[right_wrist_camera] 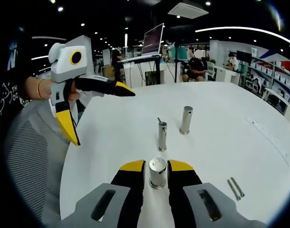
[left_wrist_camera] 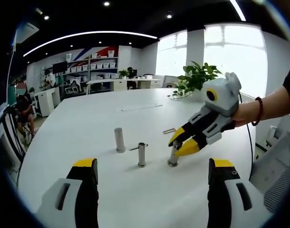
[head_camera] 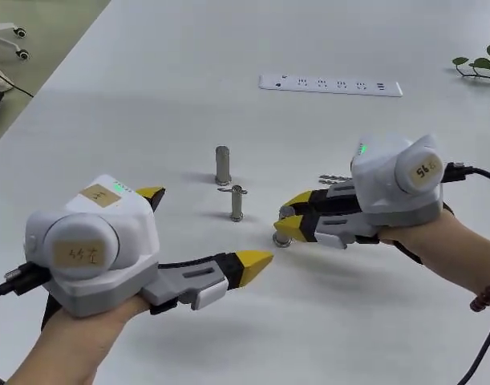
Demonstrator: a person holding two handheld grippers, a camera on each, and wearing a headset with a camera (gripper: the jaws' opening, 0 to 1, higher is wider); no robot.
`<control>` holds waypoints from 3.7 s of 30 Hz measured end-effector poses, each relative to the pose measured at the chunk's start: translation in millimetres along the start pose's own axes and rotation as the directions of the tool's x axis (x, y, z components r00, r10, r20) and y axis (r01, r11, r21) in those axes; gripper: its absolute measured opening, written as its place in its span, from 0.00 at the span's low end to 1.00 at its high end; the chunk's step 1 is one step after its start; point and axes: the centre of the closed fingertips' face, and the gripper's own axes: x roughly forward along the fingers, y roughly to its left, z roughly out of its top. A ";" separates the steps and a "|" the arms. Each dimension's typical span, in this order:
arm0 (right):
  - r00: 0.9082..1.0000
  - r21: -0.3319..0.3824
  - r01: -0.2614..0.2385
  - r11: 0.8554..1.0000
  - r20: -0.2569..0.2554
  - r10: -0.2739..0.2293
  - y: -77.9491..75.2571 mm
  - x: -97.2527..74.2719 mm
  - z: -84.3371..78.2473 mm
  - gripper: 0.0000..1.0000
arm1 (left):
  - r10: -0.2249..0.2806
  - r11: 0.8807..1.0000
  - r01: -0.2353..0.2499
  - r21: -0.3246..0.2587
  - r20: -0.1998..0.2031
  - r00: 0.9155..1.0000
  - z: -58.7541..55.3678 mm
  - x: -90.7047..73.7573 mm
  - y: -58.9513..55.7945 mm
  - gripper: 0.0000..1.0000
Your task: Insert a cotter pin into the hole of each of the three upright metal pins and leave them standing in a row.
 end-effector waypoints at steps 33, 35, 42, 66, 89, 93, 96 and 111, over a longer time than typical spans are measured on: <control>0.993 0.122 0.103 0.987 -0.065 -0.096 -40.2 -43.2 5.1 0.22 | 0.007 1.000 -0.006 0.028 -0.010 1.000 -0.1 1.3 2.2 0.95; 0.991 0.115 0.113 0.987 -0.085 -0.104 -46.3 -44.0 1.9 0.21 | 0.009 1.000 -0.008 0.029 -0.006 1.000 0.7 1.4 2.6 0.95; 0.975 0.107 0.166 0.980 -0.167 -0.147 -73.9 -47.2 -15.6 0.20 | 0.005 1.000 -0.005 0.026 -0.008 1.000 0.5 1.5 1.7 0.94; 0.902 0.091 0.257 0.962 -0.379 -0.205 -126.7 -39.7 -74.9 0.12 | 0.006 1.000 -0.005 0.027 -0.007 1.000 -0.1 1.5 4.9 0.90; 0.872 0.054 0.199 0.978 -0.466 -0.152 -138.0 -34.0 -81.9 0.05 | 0.009 0.999 -0.009 0.034 0.000 1.000 1.4 1.2 6.1 0.87; 0.853 0.011 0.169 0.986 -0.502 -0.141 -134.5 -32.6 -81.8 0.01 | 0.010 0.999 -0.010 0.034 -0.002 1.000 1.2 1.1 6.2 0.87; 0.848 -0.008 0.167 0.986 -0.509 -0.148 -134.8 -30.8 -82.3 0.00 | 0.014 0.999 -0.014 0.035 -0.009 1.000 0.5 0.8 7.1 0.87; 0.849 -0.029 0.167 0.986 -0.503 -0.158 -122.6 -37.5 -79.6 0.00 | 0.003 0.999 -0.003 0.036 -0.015 1.000 -0.2 0.6 4.6 0.83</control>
